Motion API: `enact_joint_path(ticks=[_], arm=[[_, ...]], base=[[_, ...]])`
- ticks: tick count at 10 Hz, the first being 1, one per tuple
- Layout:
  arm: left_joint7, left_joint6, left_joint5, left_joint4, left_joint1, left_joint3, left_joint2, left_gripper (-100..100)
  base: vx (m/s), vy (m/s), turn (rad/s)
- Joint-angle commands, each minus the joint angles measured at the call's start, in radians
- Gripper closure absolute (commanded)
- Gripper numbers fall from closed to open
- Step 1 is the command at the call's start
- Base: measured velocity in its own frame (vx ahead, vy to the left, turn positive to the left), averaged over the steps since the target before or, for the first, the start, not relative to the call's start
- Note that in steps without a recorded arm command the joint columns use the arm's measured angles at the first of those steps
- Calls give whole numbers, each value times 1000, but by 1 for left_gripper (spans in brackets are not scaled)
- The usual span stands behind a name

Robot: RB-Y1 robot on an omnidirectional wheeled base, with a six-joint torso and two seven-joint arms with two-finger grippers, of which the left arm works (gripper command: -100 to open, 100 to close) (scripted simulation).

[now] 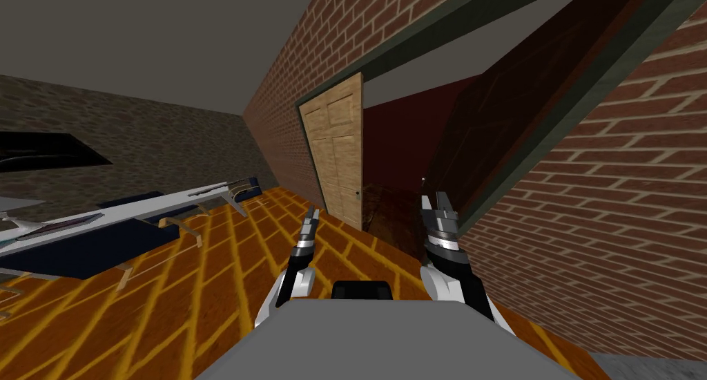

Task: Push the door open

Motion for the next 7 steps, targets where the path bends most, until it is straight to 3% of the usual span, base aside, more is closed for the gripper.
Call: enact_joint_path(ticks=[1,7], arm=[[6,0,1,34,-9,-8,3,-100],[22,-14,0,178,-47,-43,7,-100]], base=[[98,14,-74],[98,22,-79]])
